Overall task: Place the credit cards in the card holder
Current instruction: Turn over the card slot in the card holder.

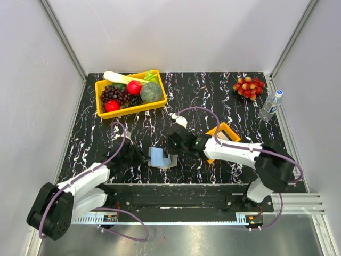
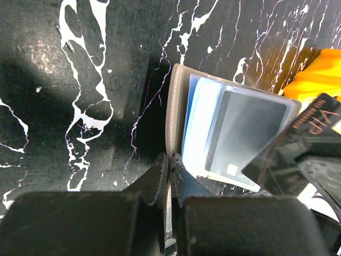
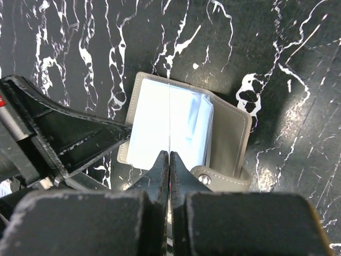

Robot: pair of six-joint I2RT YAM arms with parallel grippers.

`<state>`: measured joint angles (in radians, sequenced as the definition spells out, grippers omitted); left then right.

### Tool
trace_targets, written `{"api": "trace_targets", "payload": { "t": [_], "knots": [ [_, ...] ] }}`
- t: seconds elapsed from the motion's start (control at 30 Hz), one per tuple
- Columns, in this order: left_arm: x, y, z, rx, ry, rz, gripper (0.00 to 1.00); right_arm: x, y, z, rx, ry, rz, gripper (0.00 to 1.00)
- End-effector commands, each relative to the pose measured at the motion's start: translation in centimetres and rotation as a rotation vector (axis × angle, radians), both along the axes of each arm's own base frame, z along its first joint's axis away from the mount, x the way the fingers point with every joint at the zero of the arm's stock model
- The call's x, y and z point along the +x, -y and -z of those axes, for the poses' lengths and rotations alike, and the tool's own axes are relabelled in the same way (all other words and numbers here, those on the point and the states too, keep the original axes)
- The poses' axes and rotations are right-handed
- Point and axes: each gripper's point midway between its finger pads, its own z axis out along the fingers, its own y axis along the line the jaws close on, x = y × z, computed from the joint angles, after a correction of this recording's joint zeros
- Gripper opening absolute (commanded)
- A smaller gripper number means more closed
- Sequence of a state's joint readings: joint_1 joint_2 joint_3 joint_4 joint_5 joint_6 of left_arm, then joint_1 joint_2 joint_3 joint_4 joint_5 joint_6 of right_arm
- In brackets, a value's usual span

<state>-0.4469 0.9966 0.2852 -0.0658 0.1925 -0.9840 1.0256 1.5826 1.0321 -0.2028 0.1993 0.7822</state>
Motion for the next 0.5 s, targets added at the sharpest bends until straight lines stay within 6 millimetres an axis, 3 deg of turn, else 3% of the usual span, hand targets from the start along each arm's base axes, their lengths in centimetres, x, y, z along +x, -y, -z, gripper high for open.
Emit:
{"api": "trace_targets", "payload": {
  "t": [0.0,0.17,0.47],
  "knots": [
    [0.8,0.1,-0.6,0.008,0.045,0.005,0.0,0.3,-0.8,1.6,0.051,-0.095,-0.05,0.0],
    [0.7,0.0,0.0,0.023,0.031,0.007,0.0,-0.1,-1.1,1.8,0.19,-0.149,-0.133,0.0],
    [0.5,-0.6,1.1,0.061,0.002,-0.001,0.0,-1.6,-1.2,5.8,0.207,-0.284,-0.156,0.0]
  ]
}}
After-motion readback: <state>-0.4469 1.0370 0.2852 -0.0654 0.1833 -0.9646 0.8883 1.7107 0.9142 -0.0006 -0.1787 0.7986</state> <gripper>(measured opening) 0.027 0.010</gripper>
